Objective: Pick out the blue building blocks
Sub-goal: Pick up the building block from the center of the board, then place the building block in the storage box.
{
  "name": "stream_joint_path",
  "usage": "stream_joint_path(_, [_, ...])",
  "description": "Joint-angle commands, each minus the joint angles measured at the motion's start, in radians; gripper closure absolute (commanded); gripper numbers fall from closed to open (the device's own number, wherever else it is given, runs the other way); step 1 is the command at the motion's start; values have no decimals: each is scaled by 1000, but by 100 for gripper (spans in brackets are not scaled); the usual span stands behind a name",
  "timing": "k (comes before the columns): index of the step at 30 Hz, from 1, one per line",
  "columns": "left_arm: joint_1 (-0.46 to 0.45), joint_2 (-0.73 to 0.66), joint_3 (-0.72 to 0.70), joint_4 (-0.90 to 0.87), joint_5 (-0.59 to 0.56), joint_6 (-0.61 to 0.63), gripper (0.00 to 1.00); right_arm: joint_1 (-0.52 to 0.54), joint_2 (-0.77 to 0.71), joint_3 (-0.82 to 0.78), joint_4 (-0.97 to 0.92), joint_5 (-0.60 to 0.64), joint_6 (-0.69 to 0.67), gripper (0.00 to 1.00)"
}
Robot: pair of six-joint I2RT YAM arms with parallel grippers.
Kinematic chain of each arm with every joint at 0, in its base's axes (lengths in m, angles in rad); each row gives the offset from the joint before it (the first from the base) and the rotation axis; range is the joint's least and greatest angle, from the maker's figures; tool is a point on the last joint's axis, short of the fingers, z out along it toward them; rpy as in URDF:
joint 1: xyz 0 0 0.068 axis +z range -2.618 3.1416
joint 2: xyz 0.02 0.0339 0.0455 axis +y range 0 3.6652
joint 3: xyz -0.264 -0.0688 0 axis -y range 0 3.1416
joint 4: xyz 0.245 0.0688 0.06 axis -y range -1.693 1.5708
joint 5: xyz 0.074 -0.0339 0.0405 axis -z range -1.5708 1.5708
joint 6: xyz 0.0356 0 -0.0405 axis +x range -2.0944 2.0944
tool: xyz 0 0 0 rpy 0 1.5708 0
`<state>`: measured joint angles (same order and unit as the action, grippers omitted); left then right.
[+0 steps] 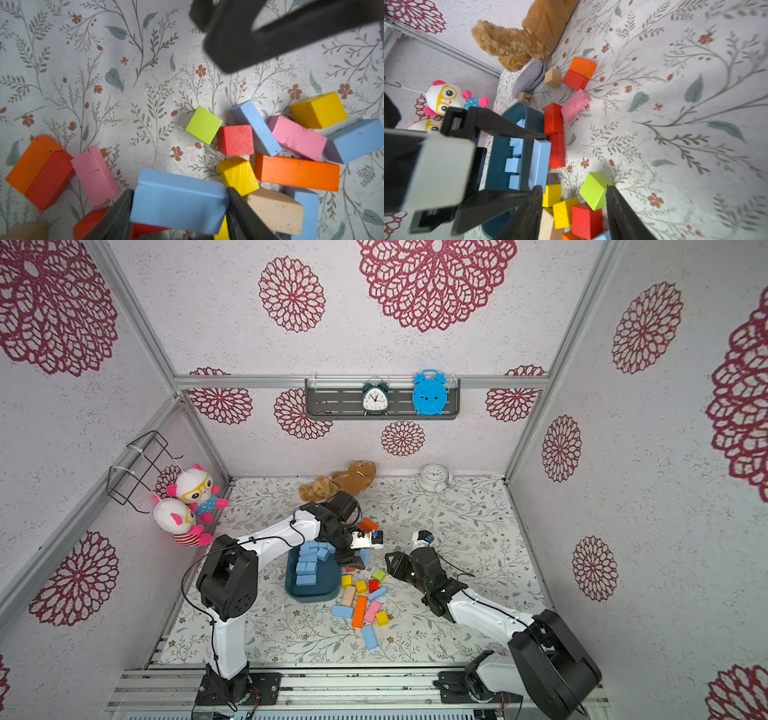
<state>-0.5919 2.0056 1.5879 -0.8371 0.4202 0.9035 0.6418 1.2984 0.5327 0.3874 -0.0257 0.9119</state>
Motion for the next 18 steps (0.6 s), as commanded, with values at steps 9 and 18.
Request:
stream_joint_path(9, [-2, -30, 19, 1, 147, 6, 53, -21, 215, 32, 416, -266, 128, 51])
stream_joint_path(18, [-1, -13, 66, -9, 159, -34, 34, -24, 240, 37, 438, -266, 136, 83])
